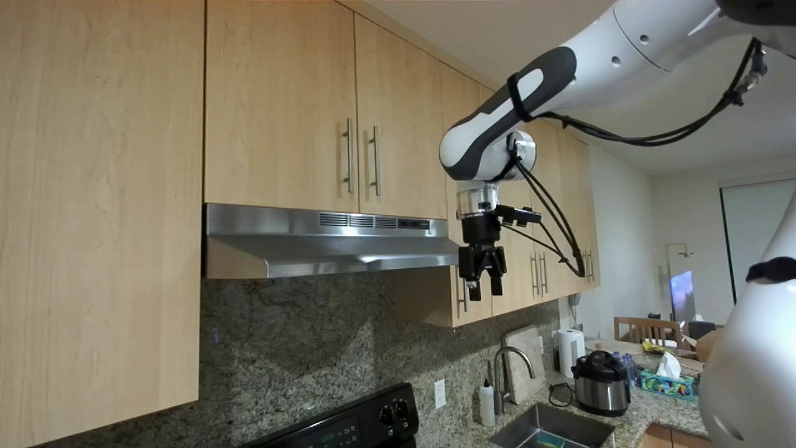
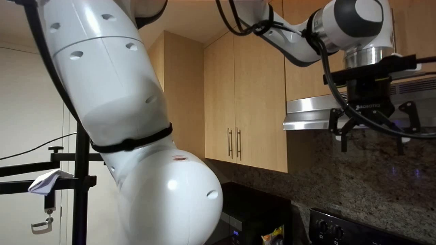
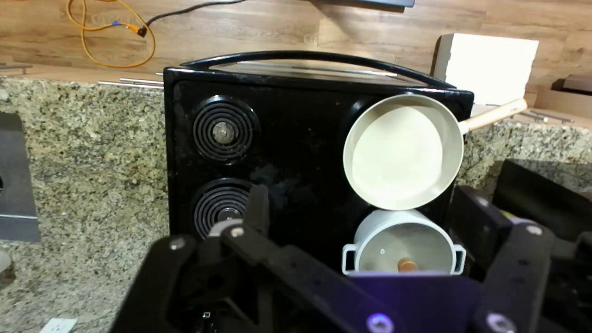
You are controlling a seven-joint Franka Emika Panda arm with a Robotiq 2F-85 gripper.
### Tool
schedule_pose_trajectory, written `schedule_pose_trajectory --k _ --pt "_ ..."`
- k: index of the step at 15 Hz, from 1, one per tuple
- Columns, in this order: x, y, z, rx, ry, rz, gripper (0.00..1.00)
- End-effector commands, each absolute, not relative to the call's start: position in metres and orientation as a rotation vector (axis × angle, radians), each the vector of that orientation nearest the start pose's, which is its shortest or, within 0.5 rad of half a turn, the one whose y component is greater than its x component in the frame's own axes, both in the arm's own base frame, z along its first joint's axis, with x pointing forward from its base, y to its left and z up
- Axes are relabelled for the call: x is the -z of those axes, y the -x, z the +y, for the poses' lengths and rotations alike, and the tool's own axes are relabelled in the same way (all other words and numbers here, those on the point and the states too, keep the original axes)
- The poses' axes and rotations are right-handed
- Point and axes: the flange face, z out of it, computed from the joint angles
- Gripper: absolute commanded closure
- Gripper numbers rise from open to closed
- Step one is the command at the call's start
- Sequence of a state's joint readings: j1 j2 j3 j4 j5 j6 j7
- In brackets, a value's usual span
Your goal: Close the right cabinet door
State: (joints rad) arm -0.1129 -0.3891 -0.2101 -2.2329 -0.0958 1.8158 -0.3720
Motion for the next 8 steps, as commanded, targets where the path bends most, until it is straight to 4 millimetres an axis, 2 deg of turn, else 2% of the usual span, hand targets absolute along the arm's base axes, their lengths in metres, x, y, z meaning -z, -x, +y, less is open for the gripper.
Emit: schedule_pose_trajectory --k 1,4,8 --pt "-0.491 -0.406 -0.133 -0.155 3.194 -0.172 0.00" --pt "-0.472 -0.406 -0.121 -0.250 3.242 -0.207 0.00" --pt "-0.462 -0.408 -0.114 -0.318 3.272 -0.263 0.00"
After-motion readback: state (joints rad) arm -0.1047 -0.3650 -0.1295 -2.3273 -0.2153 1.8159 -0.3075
